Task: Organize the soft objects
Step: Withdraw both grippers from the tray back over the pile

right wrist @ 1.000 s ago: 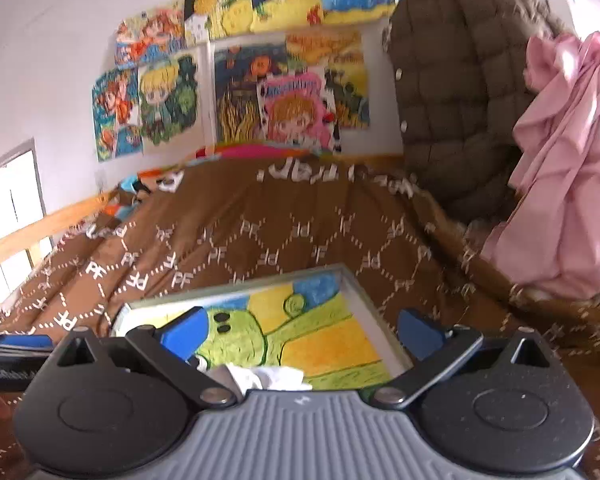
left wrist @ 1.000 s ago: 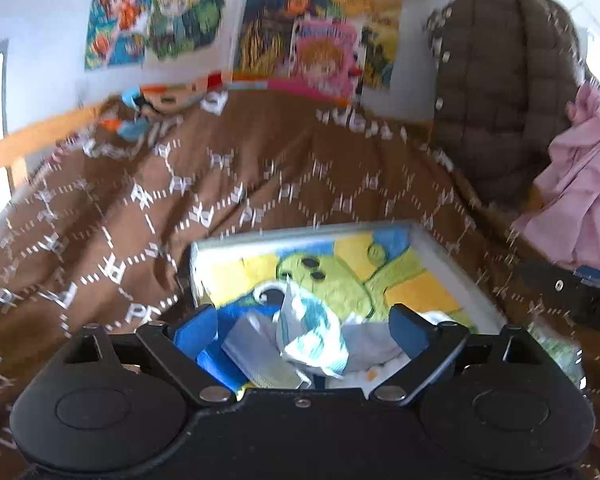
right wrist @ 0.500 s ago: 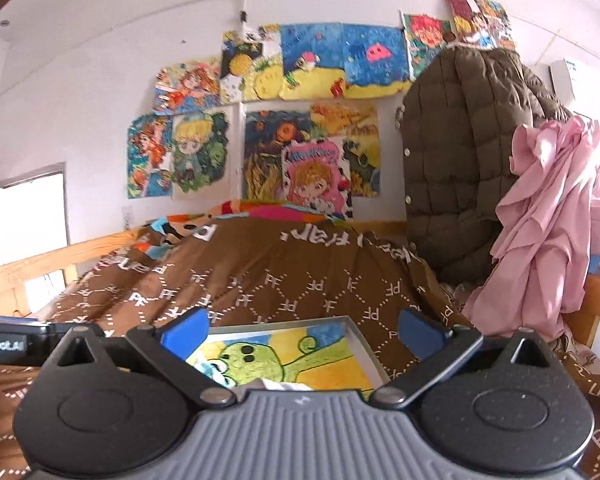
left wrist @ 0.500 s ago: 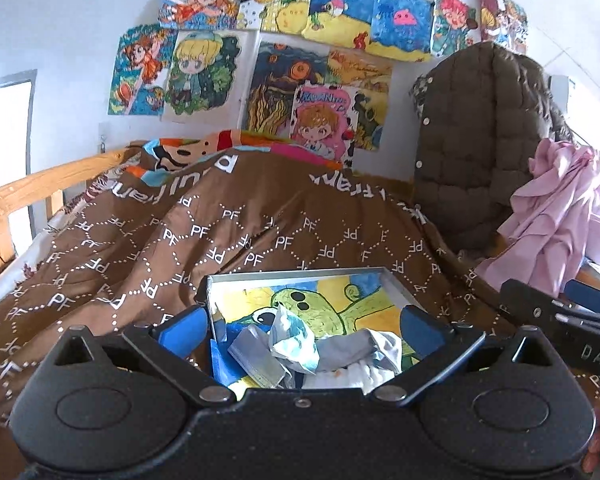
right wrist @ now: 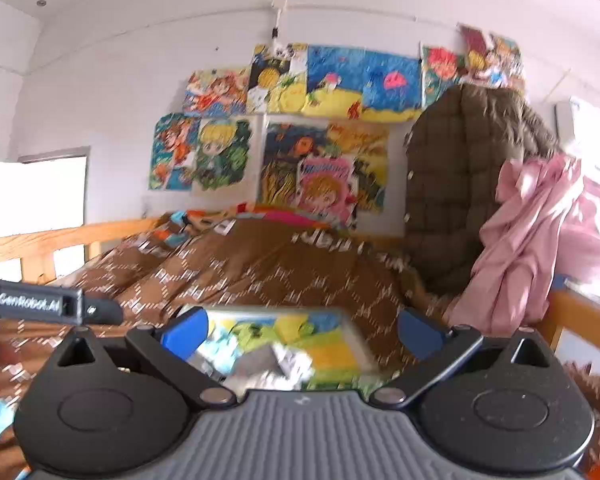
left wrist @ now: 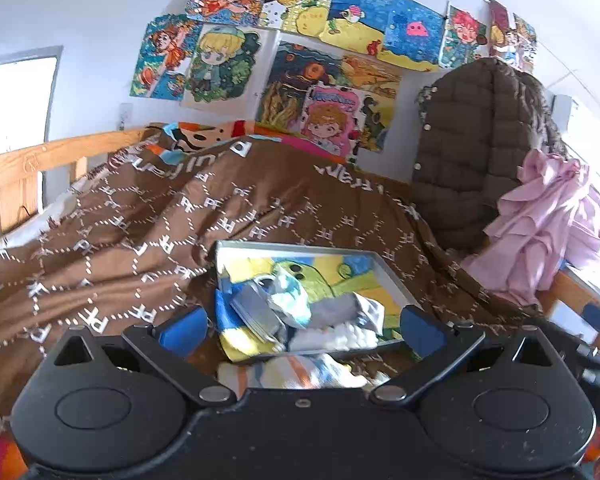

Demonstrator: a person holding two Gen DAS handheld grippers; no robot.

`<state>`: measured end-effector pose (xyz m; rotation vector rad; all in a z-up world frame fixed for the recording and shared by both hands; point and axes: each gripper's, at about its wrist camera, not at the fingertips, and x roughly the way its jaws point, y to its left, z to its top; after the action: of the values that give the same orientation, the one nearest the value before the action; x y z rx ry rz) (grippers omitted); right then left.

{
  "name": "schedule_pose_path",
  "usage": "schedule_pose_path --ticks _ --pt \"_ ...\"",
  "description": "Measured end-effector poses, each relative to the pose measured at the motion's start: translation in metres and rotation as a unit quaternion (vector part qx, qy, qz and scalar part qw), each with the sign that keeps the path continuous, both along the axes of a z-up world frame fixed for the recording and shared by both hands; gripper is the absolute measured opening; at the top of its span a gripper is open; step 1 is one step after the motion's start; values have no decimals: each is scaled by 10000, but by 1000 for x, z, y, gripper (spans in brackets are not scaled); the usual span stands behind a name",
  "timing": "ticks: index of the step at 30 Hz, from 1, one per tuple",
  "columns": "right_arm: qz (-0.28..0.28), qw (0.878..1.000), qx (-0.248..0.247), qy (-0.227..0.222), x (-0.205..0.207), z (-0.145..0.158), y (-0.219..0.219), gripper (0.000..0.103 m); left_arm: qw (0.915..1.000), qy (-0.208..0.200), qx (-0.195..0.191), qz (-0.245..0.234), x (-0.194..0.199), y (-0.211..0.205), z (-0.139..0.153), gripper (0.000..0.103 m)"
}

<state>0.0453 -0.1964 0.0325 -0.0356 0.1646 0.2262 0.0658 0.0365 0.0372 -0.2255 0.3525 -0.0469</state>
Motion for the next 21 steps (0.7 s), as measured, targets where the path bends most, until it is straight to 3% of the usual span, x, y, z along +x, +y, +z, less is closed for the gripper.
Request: schedule_pose_path --ticks 4,12,17,21 --pt "-132 9992 -24 380 -11 -7 -7 103 9998 1 -179 -110 -14 -3 -5 102" --pt "-736 9899 -62 1206 -16 -24 -14 103 9992 167 -17 -366 -32 -12 -13 102" --pt "-938 9886 -458 1087 -20 -30 -6 103 9975 309 166 -609 -36 -21 -17 102" --pt "-892 9888 -464 1100 -19 -32 -4 103 9957 445 255 -778 -34 -27 -20 102"
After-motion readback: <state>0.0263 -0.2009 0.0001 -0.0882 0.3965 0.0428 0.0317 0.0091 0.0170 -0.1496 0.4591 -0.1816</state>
